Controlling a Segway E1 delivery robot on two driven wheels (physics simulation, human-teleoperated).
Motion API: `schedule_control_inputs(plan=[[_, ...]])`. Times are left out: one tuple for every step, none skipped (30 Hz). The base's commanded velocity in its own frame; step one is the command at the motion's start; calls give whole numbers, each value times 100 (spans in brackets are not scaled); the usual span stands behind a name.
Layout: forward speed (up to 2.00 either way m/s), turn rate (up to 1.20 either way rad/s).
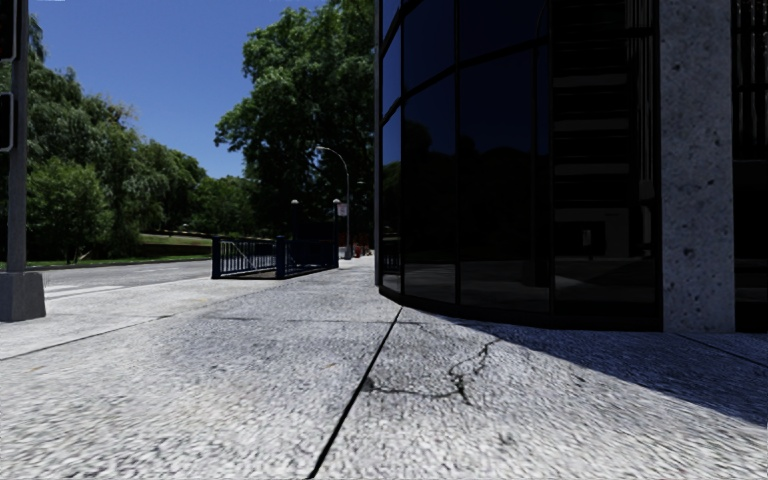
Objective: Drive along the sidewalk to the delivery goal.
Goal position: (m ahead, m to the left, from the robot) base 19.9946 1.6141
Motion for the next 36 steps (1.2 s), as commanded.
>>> schedule_control_inputs(plan=[[133,27],[133,27],[133,27],[133,27],[133,27],[133,27],[133,27],[133,27],[133,27],[133,27],[133,27],[133,27],[133,27],[133,27],[133,27],[133,27],[133,27],[133,27],[135,27],[145,27],[145,27],[155,27],[200,27],[200,27],[200,27],[200,27],[200,27],[200,27],[200,27],[200,27],[200,27],[200,27],[200,27],[200,27],[200,27],[200,27]])
